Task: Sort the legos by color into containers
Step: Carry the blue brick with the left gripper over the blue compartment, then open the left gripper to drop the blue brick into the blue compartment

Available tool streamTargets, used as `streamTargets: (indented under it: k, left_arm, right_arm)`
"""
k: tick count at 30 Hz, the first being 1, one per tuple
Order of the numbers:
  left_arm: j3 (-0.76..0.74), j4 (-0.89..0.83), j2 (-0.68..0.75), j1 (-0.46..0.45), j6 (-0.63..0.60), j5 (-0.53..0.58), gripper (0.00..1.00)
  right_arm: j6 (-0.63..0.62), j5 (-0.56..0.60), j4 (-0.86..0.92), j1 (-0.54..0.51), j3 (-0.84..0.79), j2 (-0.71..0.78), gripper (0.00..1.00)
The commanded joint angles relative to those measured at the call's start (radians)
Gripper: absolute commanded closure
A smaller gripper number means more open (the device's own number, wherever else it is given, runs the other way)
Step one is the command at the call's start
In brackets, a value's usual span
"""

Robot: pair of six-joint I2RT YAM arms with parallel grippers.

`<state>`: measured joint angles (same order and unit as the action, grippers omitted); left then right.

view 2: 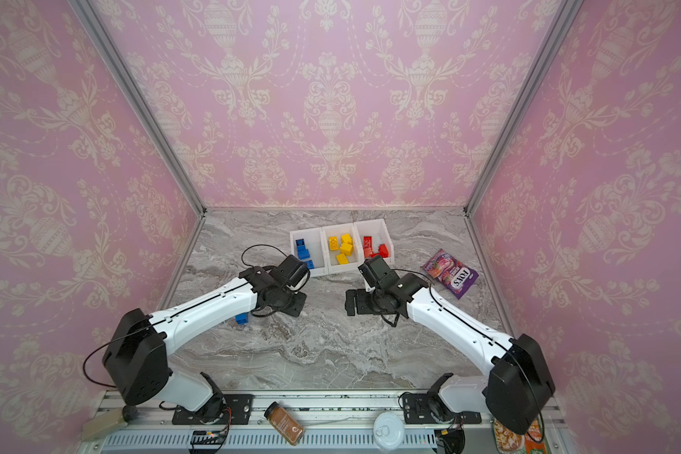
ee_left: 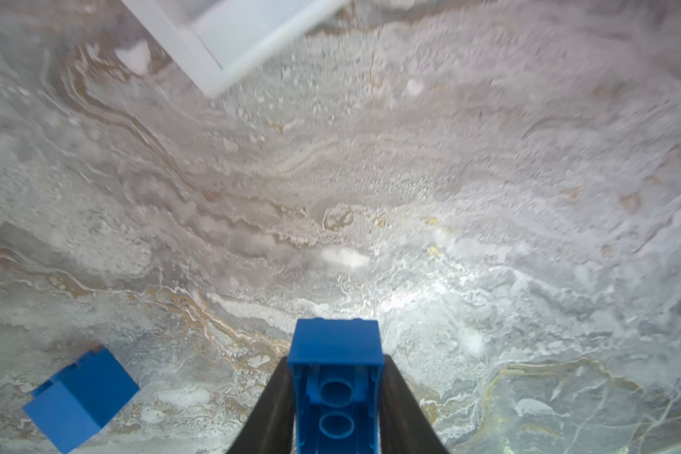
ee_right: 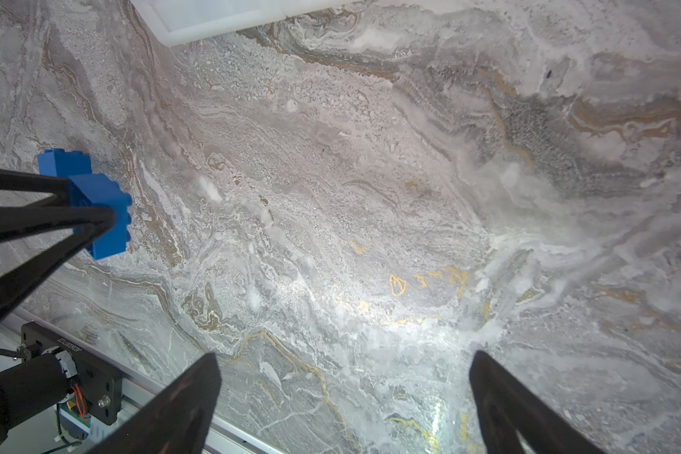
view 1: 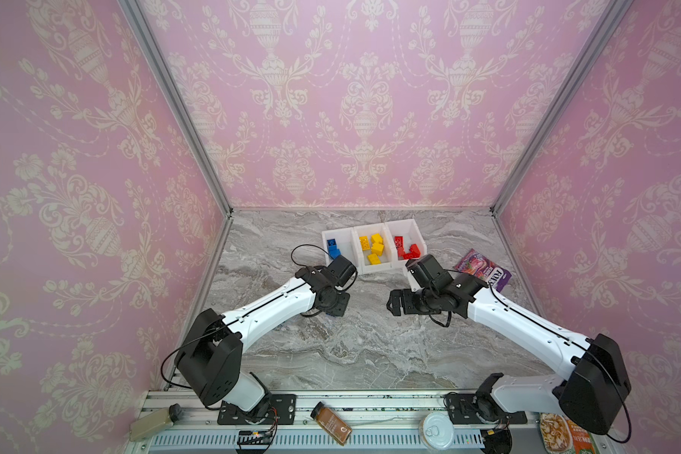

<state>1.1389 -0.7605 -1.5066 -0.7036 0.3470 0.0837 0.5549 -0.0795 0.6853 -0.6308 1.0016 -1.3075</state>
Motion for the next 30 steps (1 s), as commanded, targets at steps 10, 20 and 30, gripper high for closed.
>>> streamTargets:
  k: [10, 20, 30]
  left_arm:
    - [0.254, 0.217, -0.155, 0.078, -0.105, 0.057, 0.71]
    - [0.419, 0.351, -0.393, 0.186, -0.14, 0.019, 0.71]
    - [0.492, 0.436, -0.535, 0.218, -0.143, -0.006, 0.71]
  right_arm:
    - [0.037, -0.002, -0.023, 0.001, -0.037, 0.069, 0.0]
    - [0.075, -0.008, -0.038, -0.005, -0.049, 0.098, 0.0]
    - [0.079, -0.011, -0.046, -0.011, -0.046, 0.088, 0.0]
